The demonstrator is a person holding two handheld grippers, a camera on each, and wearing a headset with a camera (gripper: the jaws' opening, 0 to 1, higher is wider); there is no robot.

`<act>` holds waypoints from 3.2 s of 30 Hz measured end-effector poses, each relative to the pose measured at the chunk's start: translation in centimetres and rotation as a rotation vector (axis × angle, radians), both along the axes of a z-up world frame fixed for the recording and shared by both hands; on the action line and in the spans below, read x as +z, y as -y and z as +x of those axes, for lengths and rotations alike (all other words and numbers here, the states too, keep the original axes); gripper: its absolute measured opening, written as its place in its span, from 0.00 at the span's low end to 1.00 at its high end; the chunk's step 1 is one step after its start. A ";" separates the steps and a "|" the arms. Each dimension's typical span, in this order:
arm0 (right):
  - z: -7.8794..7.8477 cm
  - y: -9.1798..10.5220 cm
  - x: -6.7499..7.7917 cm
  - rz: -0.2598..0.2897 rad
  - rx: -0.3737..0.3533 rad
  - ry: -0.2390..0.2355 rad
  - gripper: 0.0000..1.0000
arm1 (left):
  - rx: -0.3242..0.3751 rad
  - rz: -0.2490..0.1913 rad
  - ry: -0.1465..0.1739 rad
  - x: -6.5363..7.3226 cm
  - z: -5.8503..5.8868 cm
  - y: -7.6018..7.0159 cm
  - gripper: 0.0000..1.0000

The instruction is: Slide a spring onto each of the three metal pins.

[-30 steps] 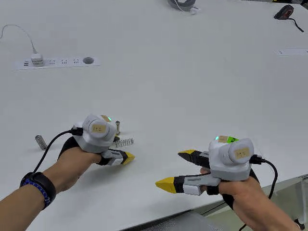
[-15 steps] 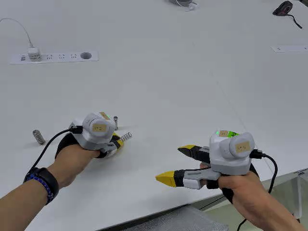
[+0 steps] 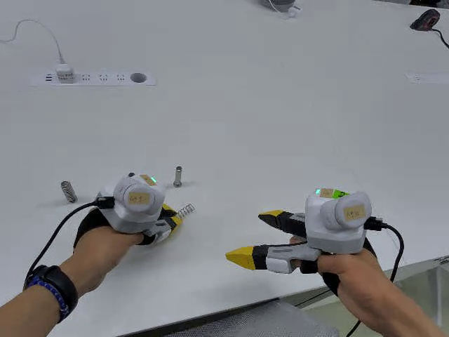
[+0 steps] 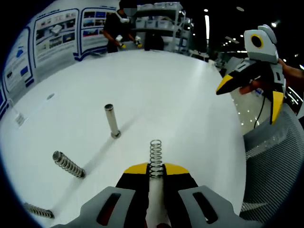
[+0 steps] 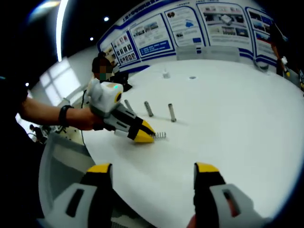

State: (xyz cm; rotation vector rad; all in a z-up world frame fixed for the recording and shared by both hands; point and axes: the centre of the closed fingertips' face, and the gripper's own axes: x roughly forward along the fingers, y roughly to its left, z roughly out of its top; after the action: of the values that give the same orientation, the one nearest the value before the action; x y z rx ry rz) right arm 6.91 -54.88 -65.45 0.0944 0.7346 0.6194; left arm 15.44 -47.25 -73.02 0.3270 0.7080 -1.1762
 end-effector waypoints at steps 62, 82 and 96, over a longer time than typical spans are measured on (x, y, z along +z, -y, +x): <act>2.0 -9.1 0.5 0.195 0.148 -0.016 0.59 | 0.230 -0.089 0.046 7.0 -3.6 -10.7 0.10; 3.2 -10.9 2.6 0.342 0.174 -0.031 0.43 | 0.142 -0.112 0.070 8.9 -5.1 -7.8 0.10; 3.5 -12.1 3.9 0.448 0.199 -0.055 0.32 | 0.062 -0.120 0.094 10.1 -6.2 -5.9 0.10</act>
State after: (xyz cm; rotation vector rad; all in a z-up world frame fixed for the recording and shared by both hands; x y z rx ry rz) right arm 10.38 -42.74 -61.59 0.4571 0.6518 0.9689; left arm 9.28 -41.32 -62.88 0.2561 0.5593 -1.1323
